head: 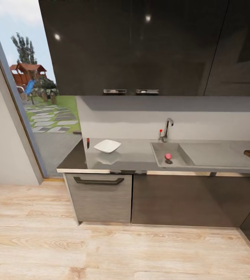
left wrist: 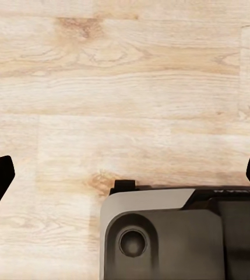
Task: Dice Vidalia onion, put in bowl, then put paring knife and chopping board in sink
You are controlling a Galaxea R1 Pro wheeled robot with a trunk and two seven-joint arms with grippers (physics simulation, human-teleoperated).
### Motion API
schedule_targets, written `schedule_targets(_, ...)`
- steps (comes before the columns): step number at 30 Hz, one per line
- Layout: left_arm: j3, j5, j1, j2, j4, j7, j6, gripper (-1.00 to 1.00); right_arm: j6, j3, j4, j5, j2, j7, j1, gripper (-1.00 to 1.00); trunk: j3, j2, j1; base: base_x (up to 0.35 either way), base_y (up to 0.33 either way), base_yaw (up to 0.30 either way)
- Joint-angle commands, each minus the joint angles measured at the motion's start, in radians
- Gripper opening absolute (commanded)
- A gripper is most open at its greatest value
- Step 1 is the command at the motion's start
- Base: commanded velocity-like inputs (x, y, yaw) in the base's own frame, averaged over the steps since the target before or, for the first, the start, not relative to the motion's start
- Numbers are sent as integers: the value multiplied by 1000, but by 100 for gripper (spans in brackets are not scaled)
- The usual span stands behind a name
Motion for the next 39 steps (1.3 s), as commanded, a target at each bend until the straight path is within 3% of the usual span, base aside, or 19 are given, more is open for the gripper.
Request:
schedule_targets(1,1,0,0,0,0,0,-3,100,-2,1,-1,0,0,-3,0,100,2,6,-4,0,0,0)
schedule_targets(39,1,0,0,0,-1,0,-3,100,-2,1,-1,0,0,-3,0,100,118,265,-146,0,0,0)
